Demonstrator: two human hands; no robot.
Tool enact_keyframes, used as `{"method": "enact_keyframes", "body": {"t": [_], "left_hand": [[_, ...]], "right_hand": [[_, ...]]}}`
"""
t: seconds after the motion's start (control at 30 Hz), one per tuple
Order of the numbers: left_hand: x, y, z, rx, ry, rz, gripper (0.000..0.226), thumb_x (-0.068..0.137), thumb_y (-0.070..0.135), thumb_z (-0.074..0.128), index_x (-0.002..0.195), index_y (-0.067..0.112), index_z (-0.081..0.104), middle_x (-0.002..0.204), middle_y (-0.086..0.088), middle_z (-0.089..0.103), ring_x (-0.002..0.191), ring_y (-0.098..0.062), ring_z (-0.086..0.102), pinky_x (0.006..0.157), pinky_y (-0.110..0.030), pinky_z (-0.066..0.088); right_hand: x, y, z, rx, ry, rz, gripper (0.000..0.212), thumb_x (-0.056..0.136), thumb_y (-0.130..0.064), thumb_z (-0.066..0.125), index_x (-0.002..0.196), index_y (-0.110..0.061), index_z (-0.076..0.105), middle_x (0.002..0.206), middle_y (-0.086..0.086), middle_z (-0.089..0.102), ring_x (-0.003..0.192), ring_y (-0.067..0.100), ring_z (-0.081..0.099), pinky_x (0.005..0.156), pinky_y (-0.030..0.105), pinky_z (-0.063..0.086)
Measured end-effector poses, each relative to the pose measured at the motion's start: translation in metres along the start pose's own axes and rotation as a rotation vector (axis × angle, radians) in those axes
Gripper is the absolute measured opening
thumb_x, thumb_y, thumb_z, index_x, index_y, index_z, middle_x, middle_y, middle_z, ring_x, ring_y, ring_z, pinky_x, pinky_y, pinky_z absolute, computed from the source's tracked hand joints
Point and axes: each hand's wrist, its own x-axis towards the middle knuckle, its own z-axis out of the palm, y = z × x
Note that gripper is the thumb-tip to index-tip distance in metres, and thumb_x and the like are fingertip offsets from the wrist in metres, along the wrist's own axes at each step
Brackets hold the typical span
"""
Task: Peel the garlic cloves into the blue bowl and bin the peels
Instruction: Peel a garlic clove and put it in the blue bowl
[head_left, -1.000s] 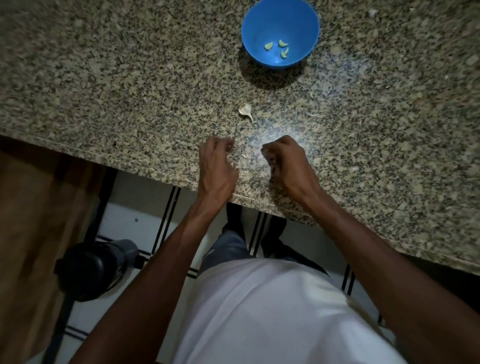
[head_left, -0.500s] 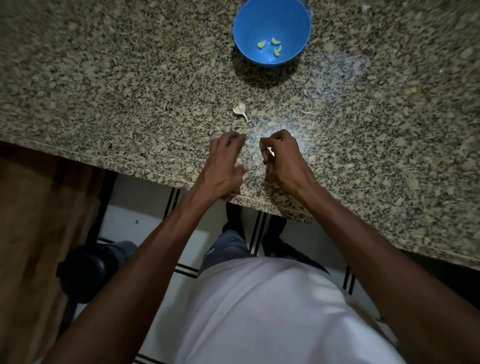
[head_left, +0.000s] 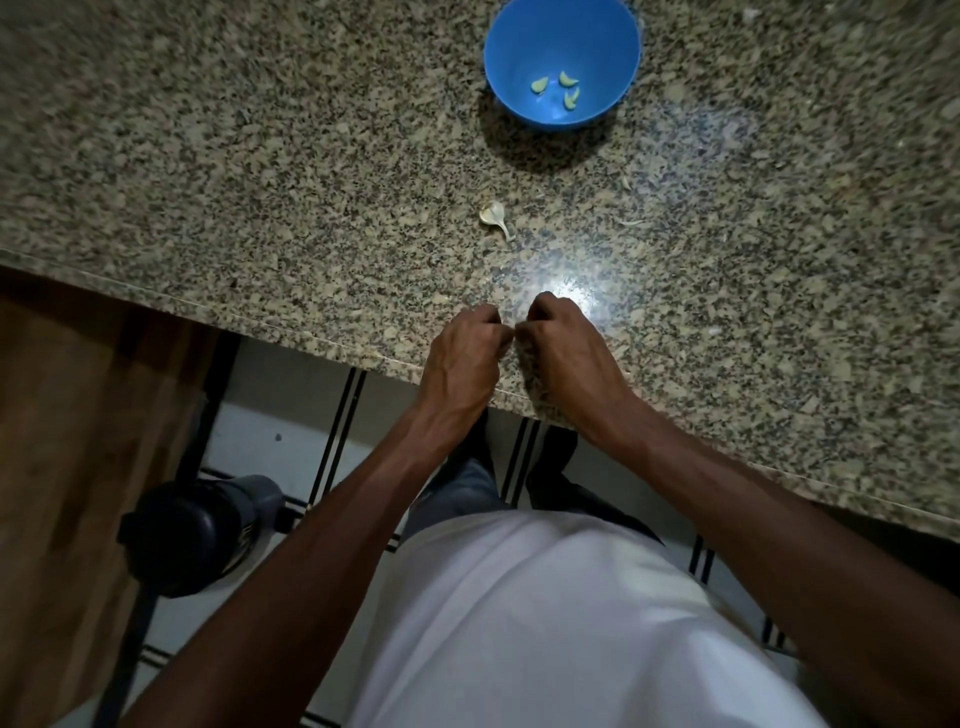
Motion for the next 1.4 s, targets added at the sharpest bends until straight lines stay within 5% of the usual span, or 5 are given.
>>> {"method": "enact_keyframes", "body": {"t": [0.37,0.53,0.73,1.13,1.4], "left_hand": [[-0.001,-0.009,0.016,-0.103,0.108,0.018,0.021,0.089,-0.016,0.058,0.096,0.003,0.062,0.095,-0.012,0.06,0.091,-0.026,0.053,0.073,-0.039,0.047],[0.012,-0.023,0.002,-0.3,0.188,-0.148,0.015,0.1,0.002,0.052,0.091,0.012,0.058,0.091,-0.002,0.059,0.088,-0.02,0.054,0.071,-0.028,0.038],[0.014,-0.02,-0.004,-0.377,0.077,-0.07,0.017,0.099,-0.003,0.051,0.096,0.009,0.062,0.098,-0.006,0.064,0.089,-0.022,0.065,0.074,-0.044,0.057],[0.016,-0.028,-0.008,-0.138,0.019,0.152,0.026,0.094,-0.011,0.06,0.115,0.0,0.072,0.111,-0.013,0.061,0.088,-0.026,0.063,0.064,-0.041,0.054],[0.016,-0.025,-0.005,-0.006,-0.008,0.078,0.047,0.088,-0.013,0.063,0.131,0.006,0.063,0.131,-0.014,0.055,0.118,-0.032,0.05,0.089,-0.042,0.052]], "right_hand": [[0.0,0.005,0.008,-0.087,0.106,-0.044,0.017,0.094,0.0,0.054,0.103,-0.004,0.068,0.103,0.011,0.063,0.097,0.028,0.056,0.073,0.04,0.05],[0.015,0.017,-0.01,0.637,0.238,0.416,0.012,0.095,-0.003,0.069,0.096,-0.009,0.079,0.09,0.003,0.078,0.081,0.016,0.075,0.069,0.021,0.06],[0.019,0.03,-0.023,1.117,0.145,0.557,0.007,0.094,-0.007,0.076,0.1,-0.009,0.078,0.092,0.012,0.079,0.074,0.013,0.073,0.08,0.034,0.064],[0.024,0.032,-0.019,1.048,0.123,0.516,0.008,0.095,-0.005,0.074,0.102,-0.006,0.078,0.102,0.014,0.078,0.081,0.019,0.071,0.087,0.04,0.063],[0.022,0.034,-0.02,1.079,0.14,0.534,0.01,0.096,-0.003,0.072,0.105,0.0,0.076,0.1,0.019,0.077,0.08,0.022,0.071,0.086,0.041,0.064]]}}
